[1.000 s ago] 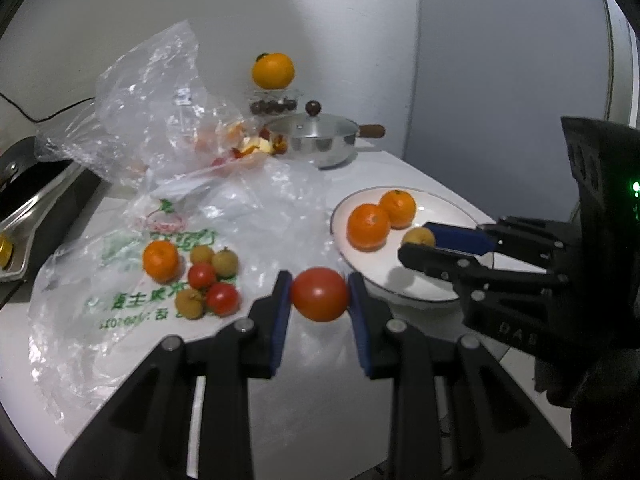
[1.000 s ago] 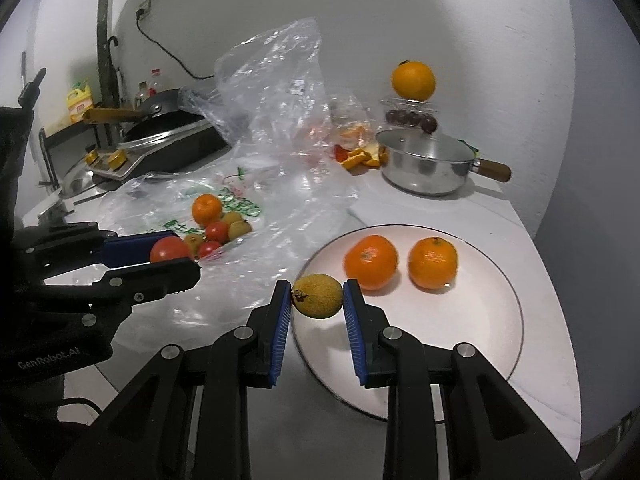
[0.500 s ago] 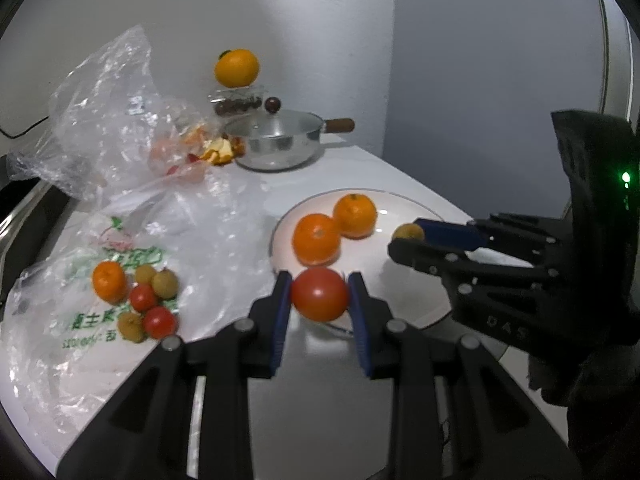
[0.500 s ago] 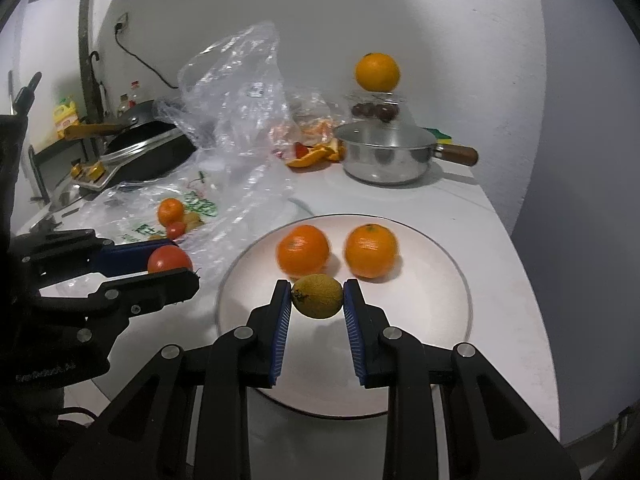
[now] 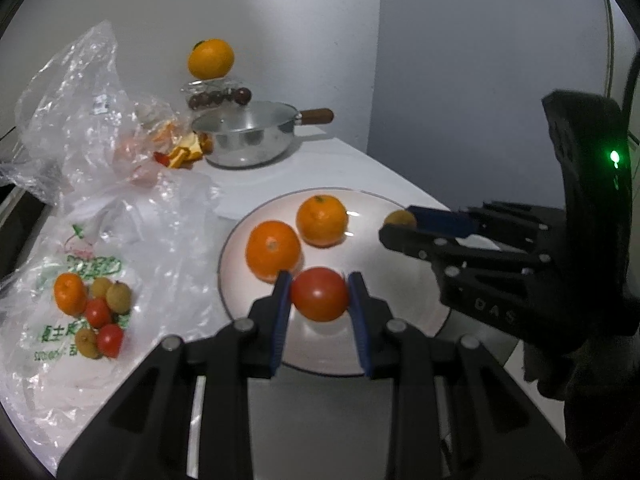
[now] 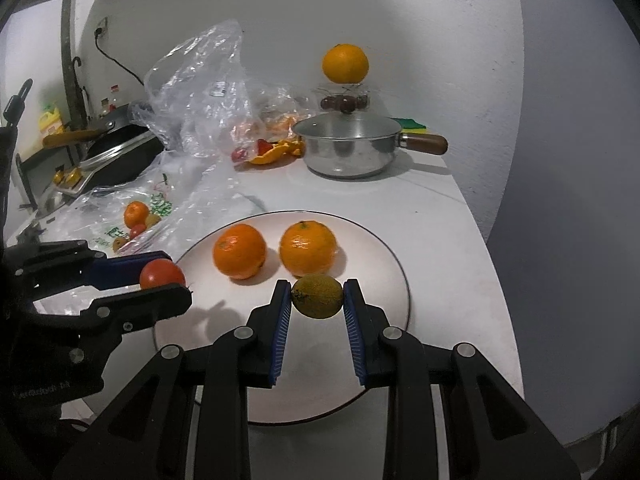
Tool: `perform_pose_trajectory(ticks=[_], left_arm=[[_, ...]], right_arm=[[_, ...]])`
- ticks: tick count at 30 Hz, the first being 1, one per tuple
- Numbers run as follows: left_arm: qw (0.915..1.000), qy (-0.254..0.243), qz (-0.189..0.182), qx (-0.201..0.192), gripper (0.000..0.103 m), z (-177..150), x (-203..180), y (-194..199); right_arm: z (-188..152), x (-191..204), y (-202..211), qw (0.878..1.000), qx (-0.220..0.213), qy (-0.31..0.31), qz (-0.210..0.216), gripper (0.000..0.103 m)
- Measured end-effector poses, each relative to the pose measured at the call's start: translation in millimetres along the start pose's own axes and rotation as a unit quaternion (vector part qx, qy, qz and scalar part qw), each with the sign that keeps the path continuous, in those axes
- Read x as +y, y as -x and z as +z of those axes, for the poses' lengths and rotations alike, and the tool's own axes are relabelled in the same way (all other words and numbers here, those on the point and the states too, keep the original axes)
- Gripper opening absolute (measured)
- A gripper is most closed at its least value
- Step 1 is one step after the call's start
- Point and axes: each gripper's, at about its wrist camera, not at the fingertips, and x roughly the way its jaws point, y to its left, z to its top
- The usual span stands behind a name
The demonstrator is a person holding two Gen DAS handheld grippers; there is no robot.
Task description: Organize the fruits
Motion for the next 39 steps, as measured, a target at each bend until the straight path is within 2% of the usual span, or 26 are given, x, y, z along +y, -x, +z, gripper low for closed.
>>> perform_pose_trajectory(ticks=[19, 27, 31, 33, 39], left_arm=[[0.9998, 0.010, 0.007, 0.018, 0.029, 11, -7, -37], [0.9998, 0.000, 0.001, 0.021, 0.029, 13, -14, -42], [0.9997, 0.002, -0.006, 0.023, 0.031, 14, -16, -41], [0.9997, 0.002, -0.007, 0.024, 0.037, 13, -18, -40], [0.9998, 0.007, -0.007, 0.017, 0.043, 11, -18, -27]], right_arm=[[15, -24, -34, 1.000, 0.024, 0.004, 0.013, 0.029], [16, -28, -34, 1.000, 0.021, -0.004, 0.016, 0.029], [15, -29, -30, 1.000, 0.020, -0.006, 0.011, 0.029], [14, -30, -27, 1.000, 0.020, -0.008, 0.008, 0.029], [13, -25, -16, 1.000, 0.018, -0.010, 0.003, 0.029]])
